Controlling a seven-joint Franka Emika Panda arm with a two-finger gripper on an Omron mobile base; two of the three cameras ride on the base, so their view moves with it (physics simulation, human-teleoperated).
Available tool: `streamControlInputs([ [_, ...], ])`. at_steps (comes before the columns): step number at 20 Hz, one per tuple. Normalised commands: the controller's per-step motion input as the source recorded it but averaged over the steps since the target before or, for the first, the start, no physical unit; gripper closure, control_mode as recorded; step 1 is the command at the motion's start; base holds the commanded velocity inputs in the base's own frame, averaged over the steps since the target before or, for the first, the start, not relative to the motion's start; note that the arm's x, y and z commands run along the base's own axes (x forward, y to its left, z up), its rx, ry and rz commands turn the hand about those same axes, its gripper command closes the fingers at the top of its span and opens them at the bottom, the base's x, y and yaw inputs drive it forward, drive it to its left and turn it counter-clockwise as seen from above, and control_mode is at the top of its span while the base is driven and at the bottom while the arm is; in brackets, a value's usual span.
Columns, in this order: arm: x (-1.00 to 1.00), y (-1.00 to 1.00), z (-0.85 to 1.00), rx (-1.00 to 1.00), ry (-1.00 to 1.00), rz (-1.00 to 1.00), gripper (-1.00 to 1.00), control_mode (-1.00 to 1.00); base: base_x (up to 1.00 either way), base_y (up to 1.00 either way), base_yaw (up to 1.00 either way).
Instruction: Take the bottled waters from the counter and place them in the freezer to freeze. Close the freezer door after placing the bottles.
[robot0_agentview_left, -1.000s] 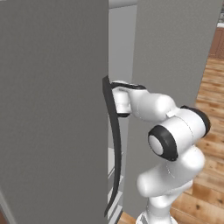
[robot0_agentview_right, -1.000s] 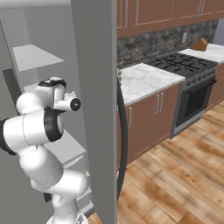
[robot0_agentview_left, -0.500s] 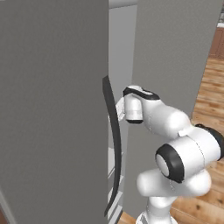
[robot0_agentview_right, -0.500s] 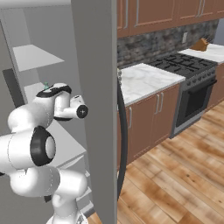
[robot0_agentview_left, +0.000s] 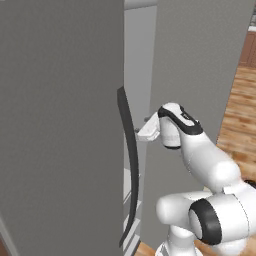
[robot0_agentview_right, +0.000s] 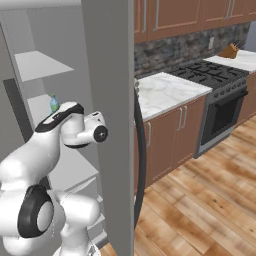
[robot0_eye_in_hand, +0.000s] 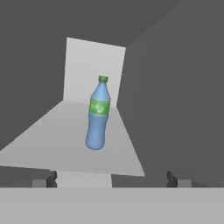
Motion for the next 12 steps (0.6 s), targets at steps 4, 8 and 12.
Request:
streamControlInputs([
  [4,-0.37,-0.73,0.41,-0.09,0.09,-0.12,-1.00,-1.00,0.00,0.00,0.00],
  [8,-0.30,-0.64,0.38,-0.32,0.10,-0.09,-1.00,-1.00,0.00,0.00,0.00],
  [12,-0.26,-0.55,0.25,-0.44,0.23,-0.12,-1.00,-1.00,0.00,0.00,0.00],
])
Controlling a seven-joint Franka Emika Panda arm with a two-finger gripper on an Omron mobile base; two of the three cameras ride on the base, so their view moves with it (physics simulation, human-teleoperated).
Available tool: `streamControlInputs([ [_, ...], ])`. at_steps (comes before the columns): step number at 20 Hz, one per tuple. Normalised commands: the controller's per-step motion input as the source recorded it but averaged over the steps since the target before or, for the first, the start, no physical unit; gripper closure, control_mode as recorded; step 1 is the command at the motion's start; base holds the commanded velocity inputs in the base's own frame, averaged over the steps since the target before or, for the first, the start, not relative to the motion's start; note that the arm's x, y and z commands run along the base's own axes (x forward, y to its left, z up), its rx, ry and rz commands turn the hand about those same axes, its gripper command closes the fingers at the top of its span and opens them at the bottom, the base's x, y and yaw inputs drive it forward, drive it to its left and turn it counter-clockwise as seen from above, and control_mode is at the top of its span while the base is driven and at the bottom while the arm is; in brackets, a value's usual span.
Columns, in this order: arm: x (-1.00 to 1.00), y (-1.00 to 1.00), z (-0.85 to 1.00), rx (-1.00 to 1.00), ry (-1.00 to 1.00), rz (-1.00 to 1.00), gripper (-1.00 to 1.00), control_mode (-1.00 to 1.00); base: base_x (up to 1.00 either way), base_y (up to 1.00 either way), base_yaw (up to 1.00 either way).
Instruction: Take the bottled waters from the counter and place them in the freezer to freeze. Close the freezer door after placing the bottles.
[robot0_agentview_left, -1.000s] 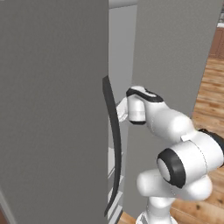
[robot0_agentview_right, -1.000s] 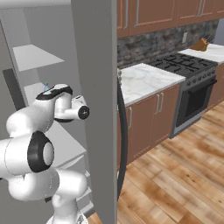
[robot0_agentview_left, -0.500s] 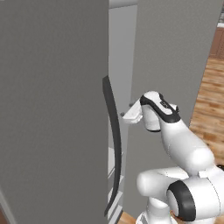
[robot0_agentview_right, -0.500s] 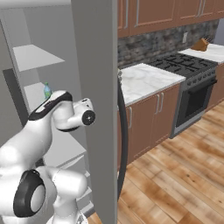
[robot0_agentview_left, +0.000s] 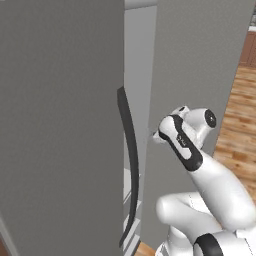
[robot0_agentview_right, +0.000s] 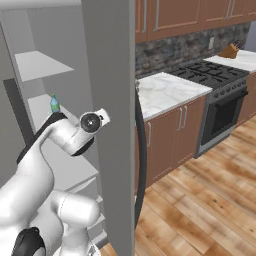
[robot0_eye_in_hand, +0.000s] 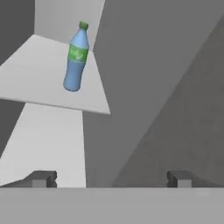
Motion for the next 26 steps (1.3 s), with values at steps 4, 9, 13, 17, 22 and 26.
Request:
streamControlInputs([
  [4,-0.44,-0.42,0.53,-0.15,0.37,-0.17,-1.00,-1.00,0.00,0.00,0.00],
  [9,-0.47,-0.14,0.65,0.06,0.51,-0.36,-1.00,-1.00,0.00,0.00,0.00],
  [13,-0.75,0.00,0.13,0.18,0.40,-0.57,-1.00,-1.00,0.00,0.00,0.00],
  [17,-0.87,-0.01,0.00,0.11,0.20,-0.61,-1.00,-1.00,0.00,0.00,0.00],
  [22,-0.49,-0.25,0.00,0.02,0.08,-0.53,-1.00,-1.00,0.00,0.00,0.00],
  [26,-0.24,-0.04,-0.13,0.02,0.00,-0.28,-1.00,-1.00,0.00,0.00,0.00],
])
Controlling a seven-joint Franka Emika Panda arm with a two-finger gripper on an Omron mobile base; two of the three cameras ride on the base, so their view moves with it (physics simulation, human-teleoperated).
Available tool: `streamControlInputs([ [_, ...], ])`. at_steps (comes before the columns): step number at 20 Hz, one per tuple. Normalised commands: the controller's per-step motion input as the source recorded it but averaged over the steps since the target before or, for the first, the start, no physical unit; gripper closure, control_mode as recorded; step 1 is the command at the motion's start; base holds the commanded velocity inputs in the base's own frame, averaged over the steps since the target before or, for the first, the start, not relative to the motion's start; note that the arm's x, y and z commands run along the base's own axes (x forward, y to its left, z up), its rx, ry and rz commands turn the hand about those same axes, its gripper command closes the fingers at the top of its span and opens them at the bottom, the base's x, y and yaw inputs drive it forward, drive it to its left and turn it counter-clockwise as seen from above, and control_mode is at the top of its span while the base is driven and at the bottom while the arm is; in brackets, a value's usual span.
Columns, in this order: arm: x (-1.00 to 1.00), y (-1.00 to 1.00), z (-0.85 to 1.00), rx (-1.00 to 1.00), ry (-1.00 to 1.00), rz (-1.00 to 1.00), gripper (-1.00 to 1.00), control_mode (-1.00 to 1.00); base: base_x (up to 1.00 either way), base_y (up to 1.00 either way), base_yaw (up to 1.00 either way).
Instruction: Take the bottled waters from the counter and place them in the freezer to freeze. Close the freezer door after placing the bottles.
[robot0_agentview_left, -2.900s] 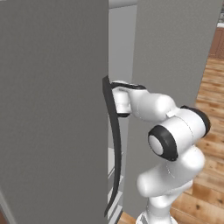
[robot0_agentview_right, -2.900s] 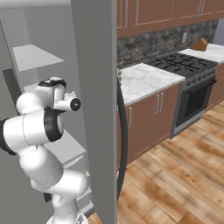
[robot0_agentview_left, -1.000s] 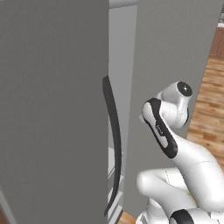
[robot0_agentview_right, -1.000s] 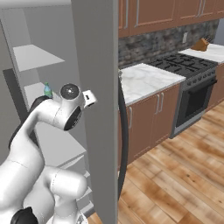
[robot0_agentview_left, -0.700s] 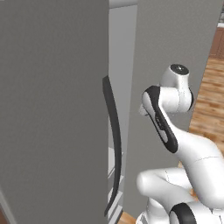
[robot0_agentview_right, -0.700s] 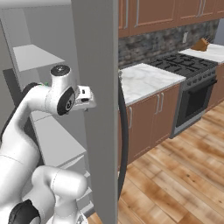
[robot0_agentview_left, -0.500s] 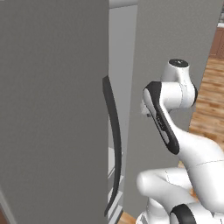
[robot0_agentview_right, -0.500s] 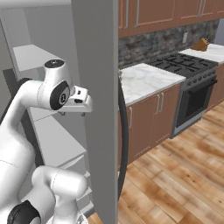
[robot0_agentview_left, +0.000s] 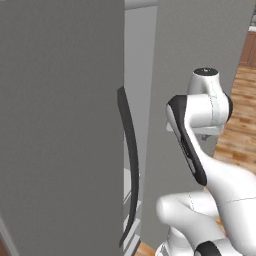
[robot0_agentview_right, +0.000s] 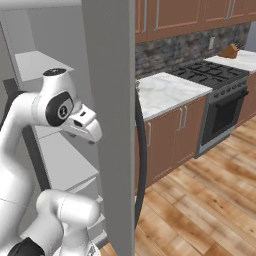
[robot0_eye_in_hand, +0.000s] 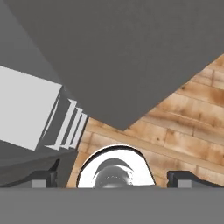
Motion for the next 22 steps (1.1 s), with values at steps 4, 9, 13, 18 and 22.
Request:
streamControlInputs([
  [4,-0.40,0.03,-0.30,0.00,0.00,-0.01,-1.00,-1.00,0.00,0.00,0.00],
  [9,-0.55,0.00,-0.17,0.00,0.00,0.16,-1.00,-1.00,0.00,0.00,0.00],
  [13,-0.33,0.00,-0.44,0.00,0.00,0.27,-1.00,-1.00,0.00,0.00,0.00],
  [18,-0.03,0.00,-0.28,0.00,0.00,0.21,-1.00,-1.00,0.00,0.00,0.00],
  [22,0.00,0.00,0.00,-0.01,0.00,0.00,-1.00,-1.00,0.00,0.00,0.00],
])
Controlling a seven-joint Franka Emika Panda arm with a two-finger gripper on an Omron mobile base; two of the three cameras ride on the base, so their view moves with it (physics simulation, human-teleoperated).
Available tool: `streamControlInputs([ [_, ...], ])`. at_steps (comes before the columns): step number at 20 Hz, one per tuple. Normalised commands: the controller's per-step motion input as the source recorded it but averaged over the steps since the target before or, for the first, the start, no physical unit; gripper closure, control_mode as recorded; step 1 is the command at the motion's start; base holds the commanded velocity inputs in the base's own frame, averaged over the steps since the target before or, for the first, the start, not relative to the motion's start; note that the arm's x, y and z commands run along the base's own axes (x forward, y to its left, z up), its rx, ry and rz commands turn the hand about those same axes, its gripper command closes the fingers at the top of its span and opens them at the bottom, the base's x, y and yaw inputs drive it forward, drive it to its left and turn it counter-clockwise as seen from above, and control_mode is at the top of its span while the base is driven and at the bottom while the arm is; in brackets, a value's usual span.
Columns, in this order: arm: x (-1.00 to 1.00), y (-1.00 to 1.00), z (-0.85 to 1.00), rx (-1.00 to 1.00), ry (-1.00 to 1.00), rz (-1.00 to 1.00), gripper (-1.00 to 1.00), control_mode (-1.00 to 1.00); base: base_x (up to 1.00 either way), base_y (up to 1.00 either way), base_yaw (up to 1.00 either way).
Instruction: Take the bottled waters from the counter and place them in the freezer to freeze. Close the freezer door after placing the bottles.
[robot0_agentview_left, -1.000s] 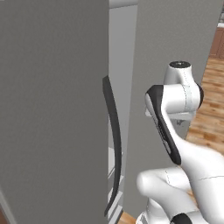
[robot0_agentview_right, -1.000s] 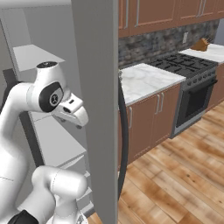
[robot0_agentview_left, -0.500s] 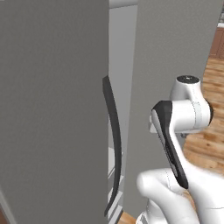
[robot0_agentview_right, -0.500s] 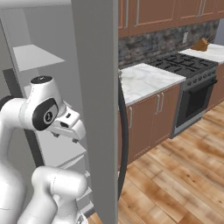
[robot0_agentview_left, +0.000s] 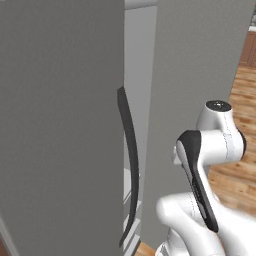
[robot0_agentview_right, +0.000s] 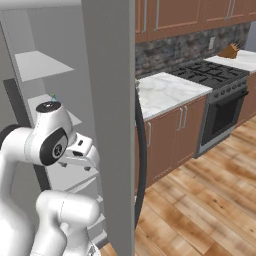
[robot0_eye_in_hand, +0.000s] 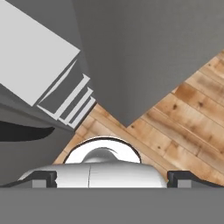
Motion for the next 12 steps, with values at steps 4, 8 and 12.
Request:
streamControlInputs([
  [4,0.00,0.00,0.00,0.00,0.00,0.00,-1.00,-1.00,0.00,0.00,0.00],
  [8,0.00,0.00,0.00,0.00,0.00,0.00,-1.00,-1.00,0.00,0.00,0.00],
  [12,-0.26,0.00,0.00,0.00,0.00,-0.03,-1.00,1.00,-0.15,0.00,-0.02],
])
